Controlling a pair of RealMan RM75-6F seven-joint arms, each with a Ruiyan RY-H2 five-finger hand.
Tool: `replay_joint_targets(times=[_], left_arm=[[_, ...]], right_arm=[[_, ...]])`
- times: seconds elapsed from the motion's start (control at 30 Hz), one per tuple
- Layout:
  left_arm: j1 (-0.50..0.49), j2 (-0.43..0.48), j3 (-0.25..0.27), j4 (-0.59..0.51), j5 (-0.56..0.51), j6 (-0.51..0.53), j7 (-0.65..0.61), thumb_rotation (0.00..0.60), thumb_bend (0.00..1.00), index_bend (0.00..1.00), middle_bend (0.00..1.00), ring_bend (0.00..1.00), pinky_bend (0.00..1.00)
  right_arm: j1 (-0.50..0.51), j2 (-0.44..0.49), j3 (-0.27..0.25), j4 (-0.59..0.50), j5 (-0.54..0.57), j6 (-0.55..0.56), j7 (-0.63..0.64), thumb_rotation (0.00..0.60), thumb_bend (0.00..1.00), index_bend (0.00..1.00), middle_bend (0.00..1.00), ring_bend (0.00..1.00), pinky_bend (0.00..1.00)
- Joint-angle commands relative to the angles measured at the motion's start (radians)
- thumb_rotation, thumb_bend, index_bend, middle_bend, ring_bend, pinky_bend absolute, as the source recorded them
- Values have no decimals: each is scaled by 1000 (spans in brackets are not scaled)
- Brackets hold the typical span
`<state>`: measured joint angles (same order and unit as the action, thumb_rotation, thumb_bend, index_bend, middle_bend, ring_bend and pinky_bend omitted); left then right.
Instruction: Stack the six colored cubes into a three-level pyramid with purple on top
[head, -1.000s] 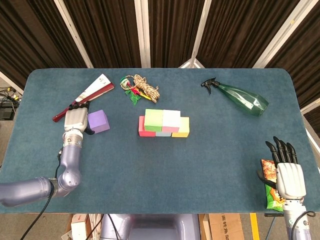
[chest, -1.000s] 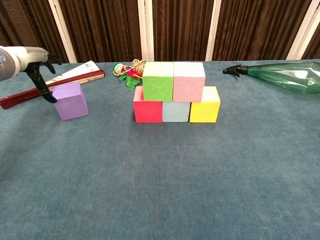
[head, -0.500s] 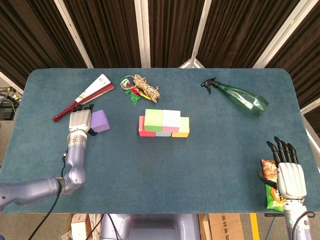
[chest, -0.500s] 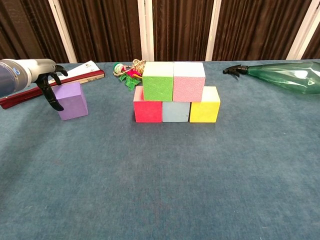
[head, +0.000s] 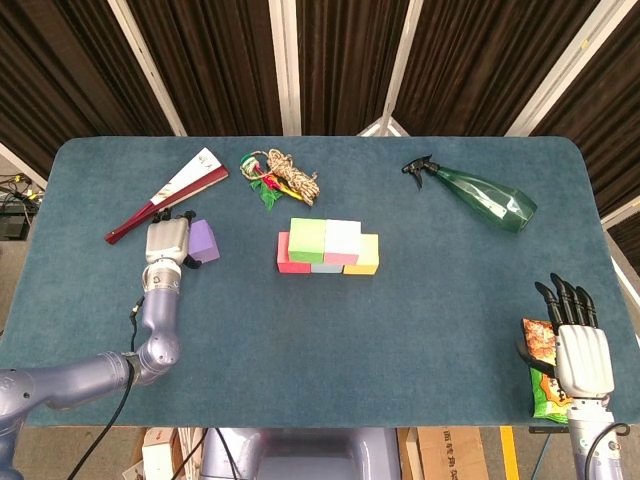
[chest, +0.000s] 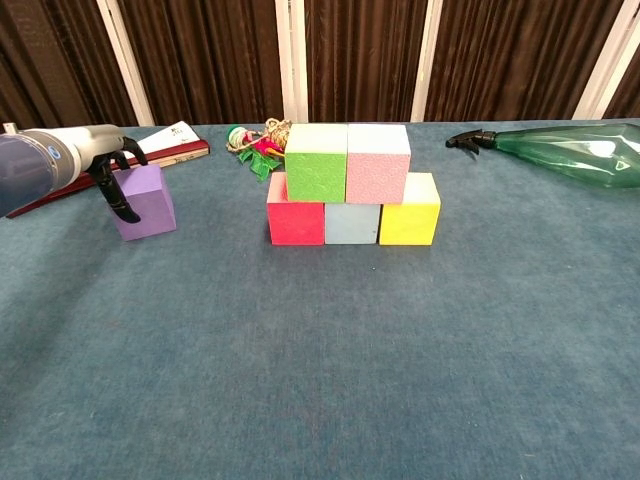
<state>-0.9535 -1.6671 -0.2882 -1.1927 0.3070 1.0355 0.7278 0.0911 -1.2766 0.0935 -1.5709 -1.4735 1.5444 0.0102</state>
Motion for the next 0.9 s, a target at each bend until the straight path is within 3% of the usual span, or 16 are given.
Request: replay_joint_targets(times=[0.03, 0.77, 0.9], left_arm=[[3, 1, -9, -2, 3, -2, -3, 600, 223, 181, 251, 0, 0], [11, 14, -43, -20, -9, 2, 30, 600, 221, 248, 313, 0, 0], [9, 14, -48, -21, -10, -1, 36, 600, 307, 292, 357, 0, 1]], right_arm=[[-1, 0, 1, -2, 1, -2, -2, 600, 250, 138, 51, 51, 0], [-5, 5, 12, -21, 25, -24, -8, 600, 249, 138, 51, 51, 0], [-5, 4, 14, -21, 26, -25, -6, 600, 250, 138, 51, 51, 0]])
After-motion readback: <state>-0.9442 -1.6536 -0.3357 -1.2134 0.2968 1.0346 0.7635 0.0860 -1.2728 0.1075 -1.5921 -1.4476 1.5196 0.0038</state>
